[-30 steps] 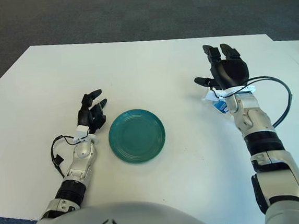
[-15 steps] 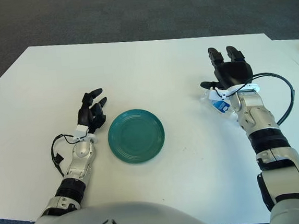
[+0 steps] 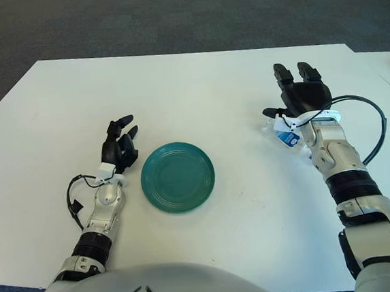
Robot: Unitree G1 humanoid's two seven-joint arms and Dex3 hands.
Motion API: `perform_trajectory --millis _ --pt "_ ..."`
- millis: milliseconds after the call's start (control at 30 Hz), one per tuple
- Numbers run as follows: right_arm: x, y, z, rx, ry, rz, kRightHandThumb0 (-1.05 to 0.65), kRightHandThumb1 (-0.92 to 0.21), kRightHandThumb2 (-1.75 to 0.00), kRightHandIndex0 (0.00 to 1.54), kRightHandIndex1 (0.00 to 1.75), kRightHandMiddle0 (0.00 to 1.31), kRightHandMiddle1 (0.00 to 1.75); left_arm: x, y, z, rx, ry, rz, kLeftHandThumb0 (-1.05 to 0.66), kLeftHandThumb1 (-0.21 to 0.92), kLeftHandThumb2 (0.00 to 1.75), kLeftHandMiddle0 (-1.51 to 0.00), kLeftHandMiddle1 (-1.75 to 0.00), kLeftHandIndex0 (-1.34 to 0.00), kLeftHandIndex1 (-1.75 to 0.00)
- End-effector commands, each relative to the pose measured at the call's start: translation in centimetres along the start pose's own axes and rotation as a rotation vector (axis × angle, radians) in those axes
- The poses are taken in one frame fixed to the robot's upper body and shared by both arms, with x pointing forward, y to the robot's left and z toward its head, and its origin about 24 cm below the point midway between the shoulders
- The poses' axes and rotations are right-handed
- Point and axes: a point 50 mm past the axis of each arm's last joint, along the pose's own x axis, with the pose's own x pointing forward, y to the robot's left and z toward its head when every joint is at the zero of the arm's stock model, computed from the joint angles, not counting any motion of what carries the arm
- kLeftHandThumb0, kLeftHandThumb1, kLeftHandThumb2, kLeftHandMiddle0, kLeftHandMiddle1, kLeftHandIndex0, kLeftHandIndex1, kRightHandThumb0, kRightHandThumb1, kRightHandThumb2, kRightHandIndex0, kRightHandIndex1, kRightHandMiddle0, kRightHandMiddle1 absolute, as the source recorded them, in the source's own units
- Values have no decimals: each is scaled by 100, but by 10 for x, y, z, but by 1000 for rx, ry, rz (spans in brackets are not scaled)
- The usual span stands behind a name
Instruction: Put the bottle into the plate.
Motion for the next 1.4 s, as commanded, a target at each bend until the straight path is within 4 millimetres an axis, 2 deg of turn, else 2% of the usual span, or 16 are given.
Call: perform_trajectory --millis 0,600,700,1133,1367 --pt "-2 -6 -6 1 10 -2 -105 -92 -60 0 0 0 0 -16 10 -33 25 155 16 -84 92 86 -69 0 -23 -80" --pt "-24 0 -10 52 48 56 -105 -92 -65 0 0 0 0 -21 18 -38 -1 167 -2 -82 92 86 -63 0 -17 -77" --pt "-28 1 -11 59 57 70 -105 -92 -65 0 0 0 0 -21 28 -45 6 188 3 -82 92 86 -61 0 -15 -76" --pt "-45 5 -12 116 66 58 -105 -92 -65 0 0 0 0 -22 33 -38 -20 136 25 -77 92 82 -65 -2 -15 -78" --pt "-61 16 -10 148 68 71 -105 -92 -65 0 0 0 0 -20 38 -39 -34 145 25 -75 92 82 -66 -2 -15 -79"
